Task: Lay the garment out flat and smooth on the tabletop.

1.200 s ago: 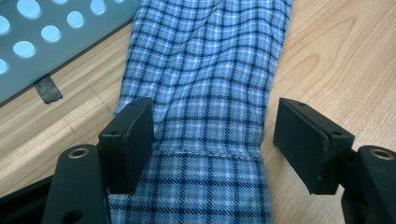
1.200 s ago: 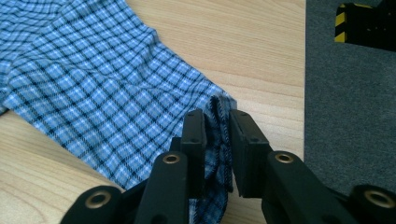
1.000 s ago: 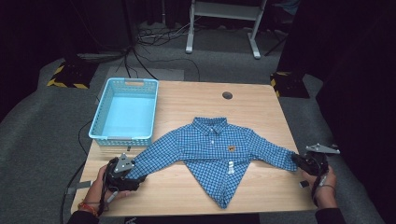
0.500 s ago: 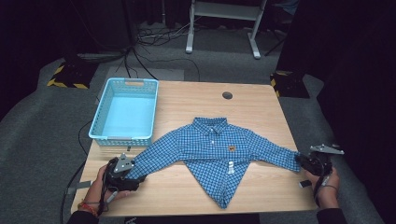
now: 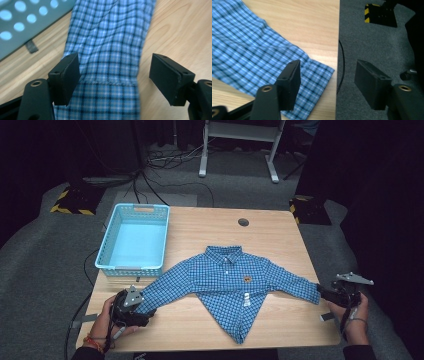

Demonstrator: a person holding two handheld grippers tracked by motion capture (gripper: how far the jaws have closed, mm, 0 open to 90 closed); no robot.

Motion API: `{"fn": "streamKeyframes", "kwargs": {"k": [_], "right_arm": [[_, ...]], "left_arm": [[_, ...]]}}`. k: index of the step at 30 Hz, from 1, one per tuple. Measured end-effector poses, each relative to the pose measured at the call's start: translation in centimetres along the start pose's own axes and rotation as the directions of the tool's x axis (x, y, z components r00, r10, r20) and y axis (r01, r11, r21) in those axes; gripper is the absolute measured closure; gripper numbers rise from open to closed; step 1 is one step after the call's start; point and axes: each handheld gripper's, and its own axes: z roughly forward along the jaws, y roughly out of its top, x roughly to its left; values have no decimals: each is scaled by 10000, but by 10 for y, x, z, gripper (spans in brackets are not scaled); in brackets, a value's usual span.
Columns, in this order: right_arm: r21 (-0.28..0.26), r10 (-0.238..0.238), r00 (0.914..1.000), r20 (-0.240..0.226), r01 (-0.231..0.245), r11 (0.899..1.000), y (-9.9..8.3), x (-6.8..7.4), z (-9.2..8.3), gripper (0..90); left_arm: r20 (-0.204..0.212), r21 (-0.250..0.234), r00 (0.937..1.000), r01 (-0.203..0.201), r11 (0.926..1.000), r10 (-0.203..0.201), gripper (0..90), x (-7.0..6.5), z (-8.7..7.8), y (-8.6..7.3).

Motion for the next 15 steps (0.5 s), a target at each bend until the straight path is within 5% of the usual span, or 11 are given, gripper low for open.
{"fn": "streamKeyframes", "kwargs": {"k": [4, 7, 11, 15], "right_arm": [[-530, -498, 9963, -695, 461, 9975, 8, 7, -8, 305], [-894, -1101, 9808, -1609, 966, 9913, 13, 19, -11, 270], [-1197, -2135, 9363, -2789, 1867, 9751, 20, 47, -2, 228], [-1288, -3091, 8767, -3686, 2811, 9510, 28, 81, 13, 227]], "left_arm": [[214, -269, 9996, -167, 9995, 173, 240, -8, 0, 11], [640, -231, 9965, -517, 9984, 531, 238, -20, 5, 21], [1053, -225, 9887, -1048, 9942, 1065, 237, -36, 17, 38], [1149, -151, 9821, -1484, 9888, 1491, 245, -53, 33, 58]]}}
